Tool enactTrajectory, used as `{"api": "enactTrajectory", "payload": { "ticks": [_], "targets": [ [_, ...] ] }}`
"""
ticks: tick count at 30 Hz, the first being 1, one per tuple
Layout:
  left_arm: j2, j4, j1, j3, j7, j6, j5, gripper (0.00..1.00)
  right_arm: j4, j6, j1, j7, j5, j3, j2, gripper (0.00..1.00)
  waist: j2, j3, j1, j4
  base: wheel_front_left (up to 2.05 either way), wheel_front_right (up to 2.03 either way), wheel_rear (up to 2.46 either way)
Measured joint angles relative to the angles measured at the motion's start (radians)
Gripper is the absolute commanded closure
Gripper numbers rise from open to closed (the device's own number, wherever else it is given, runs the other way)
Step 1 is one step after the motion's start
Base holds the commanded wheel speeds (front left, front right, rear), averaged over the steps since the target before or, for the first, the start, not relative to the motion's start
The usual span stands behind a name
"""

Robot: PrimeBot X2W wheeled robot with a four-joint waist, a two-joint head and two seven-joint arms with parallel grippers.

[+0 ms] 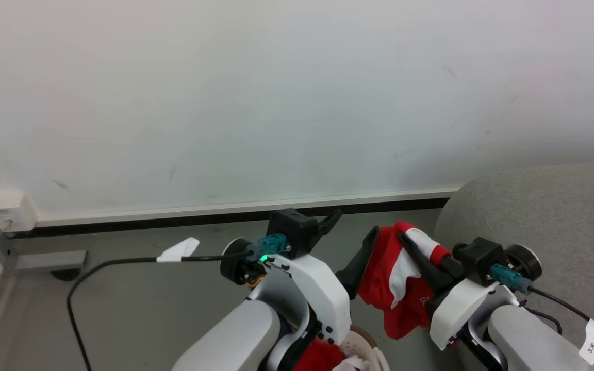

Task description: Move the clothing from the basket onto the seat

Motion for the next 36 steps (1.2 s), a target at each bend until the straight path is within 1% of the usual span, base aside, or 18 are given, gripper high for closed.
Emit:
{"api": "enactTrajectory", "payload": {
  "ticks": [8, 19, 25, 31, 36],
  "targets": [
    [0.028, 0.006, 0.057, -0.021, -0.021, -0.003, 0.000, 0.00, -0.057, 0.000, 0.001, 0.000, -0.024, -0.069, -0.064, 1.00, 0.0000, 0.008, 0.0000, -0.087, 0.00, 0.00, 0.00],
    [0.032, -0.007, 0.094, -0.040, -0.047, 0.000, 0.000, 0.00, -0.143, 0.000, 0.029, 0.004, -0.046, -0.168, -0.163, 1.00, 0.0000, 0.031, 0.0000, -0.221, 0.00, 0.00, 0.00],
    [0.031, -0.017, 0.107, -0.054, -0.052, 0.000, -0.001, 0.00, -0.211, 0.000, 0.067, 0.033, -0.056, -0.233, -0.210, 1.00, 0.0001, 0.045, 0.0000, -0.288, 0.00, 0.00, 0.00],
    [0.029, -0.033, 0.111, -0.068, -0.053, 0.000, -0.001, 0.00, -0.289, 0.000, 0.114, 0.068, -0.070, -0.303, -0.238, 1.00, 0.0000, 0.064, 0.0000, -0.343, 0.00, 0.00, 0.00],
    [0.031, -0.056, 0.106, -0.076, -0.044, 0.005, 0.002, 0.00, -0.337, 0.000, 0.136, 0.100, -0.085, -0.379, -0.235, 1.00, 0.0000, 0.103, 0.0000, -0.362, 0.00, 0.00, 0.00]
  ]
}}
